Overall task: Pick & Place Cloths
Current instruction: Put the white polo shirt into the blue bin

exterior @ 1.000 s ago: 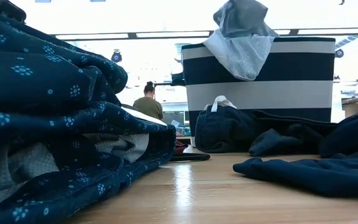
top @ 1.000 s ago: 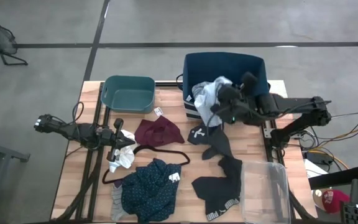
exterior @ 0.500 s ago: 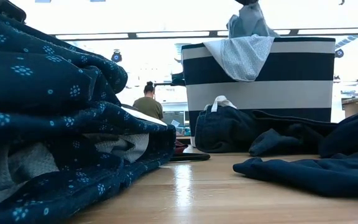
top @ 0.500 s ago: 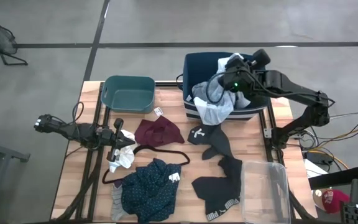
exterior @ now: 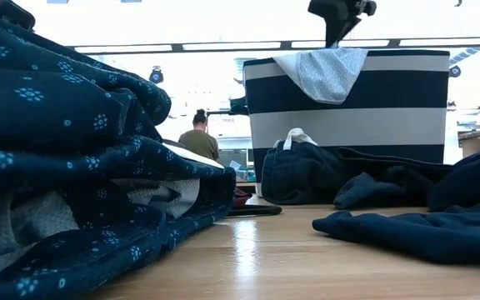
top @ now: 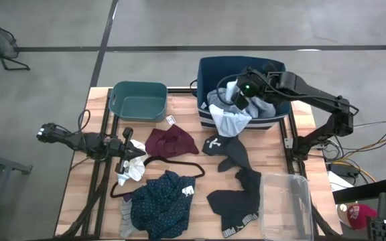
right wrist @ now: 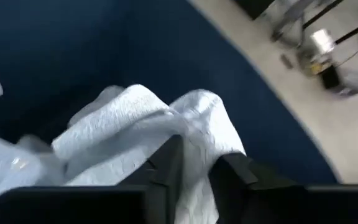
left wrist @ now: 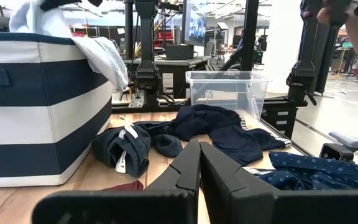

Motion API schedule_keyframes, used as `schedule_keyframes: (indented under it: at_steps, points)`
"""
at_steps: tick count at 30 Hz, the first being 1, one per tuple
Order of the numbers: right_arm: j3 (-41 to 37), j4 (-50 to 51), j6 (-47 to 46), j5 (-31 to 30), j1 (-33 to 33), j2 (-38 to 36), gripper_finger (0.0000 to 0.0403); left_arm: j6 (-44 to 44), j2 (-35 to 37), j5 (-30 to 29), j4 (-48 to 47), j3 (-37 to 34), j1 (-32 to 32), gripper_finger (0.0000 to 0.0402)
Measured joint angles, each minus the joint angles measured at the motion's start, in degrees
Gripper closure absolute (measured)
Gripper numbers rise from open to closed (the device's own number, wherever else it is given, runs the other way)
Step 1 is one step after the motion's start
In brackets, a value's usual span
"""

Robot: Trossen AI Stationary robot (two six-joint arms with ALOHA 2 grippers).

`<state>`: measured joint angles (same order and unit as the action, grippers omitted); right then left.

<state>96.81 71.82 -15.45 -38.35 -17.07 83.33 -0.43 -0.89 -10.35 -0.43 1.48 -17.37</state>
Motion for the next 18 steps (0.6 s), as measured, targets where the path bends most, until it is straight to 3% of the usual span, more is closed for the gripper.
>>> schedule_keyframes:
  at_steps: [9,18]
  points:
    - [-0.51,6.90,-0.46,2.57,2.90,-0.48,0.0200,0.00,-0.02,0.00,0.00,0.00,0.02,0.0387]
    - [-1.57,7.28,1.32,4.17,18.24,-0.44,0.0157,0.00,-0.01,0.00,0.00,-0.01,0.02,0.0388]
